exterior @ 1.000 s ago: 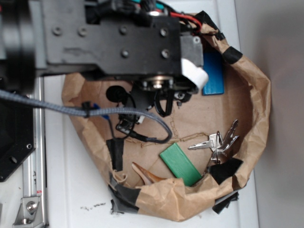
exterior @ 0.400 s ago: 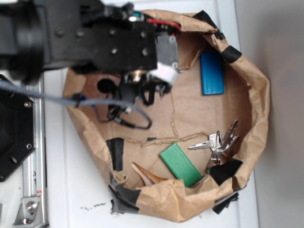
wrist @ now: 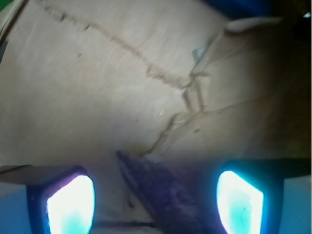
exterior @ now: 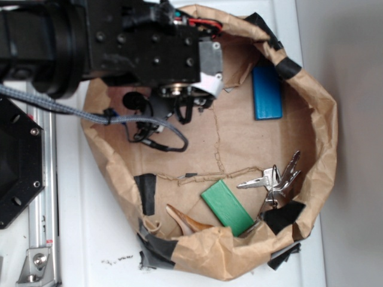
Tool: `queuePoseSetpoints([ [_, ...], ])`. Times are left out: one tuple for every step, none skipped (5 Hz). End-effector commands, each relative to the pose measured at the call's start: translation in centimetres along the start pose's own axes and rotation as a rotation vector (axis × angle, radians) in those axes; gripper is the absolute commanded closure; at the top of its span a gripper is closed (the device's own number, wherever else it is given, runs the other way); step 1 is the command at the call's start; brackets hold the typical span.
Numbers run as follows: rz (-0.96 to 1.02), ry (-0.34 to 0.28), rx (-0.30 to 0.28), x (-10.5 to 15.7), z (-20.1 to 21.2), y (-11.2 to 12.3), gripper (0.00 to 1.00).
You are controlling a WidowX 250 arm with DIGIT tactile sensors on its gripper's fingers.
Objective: Grab the wood chip.
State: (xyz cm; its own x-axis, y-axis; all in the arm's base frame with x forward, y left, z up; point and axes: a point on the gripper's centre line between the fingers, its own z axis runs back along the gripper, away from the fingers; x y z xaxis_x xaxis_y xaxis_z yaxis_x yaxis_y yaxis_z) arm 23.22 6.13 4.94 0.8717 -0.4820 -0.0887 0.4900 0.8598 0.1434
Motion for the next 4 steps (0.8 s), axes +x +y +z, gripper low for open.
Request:
queuePoseSetpoints([
  [-0.069,-0.007,-0.012,-1.0,-1.2,-0.1,0.00],
  [-0.099,-0.023,-0.043,-2.0,-1.4,-1.1,0.00],
  [-0.096,0.001,-0.033,-2.1,-2.2,-1.6,0.00],
  [-0.090,0.030,-0.014,-1.8,-3.4,-1.8,0.00],
])
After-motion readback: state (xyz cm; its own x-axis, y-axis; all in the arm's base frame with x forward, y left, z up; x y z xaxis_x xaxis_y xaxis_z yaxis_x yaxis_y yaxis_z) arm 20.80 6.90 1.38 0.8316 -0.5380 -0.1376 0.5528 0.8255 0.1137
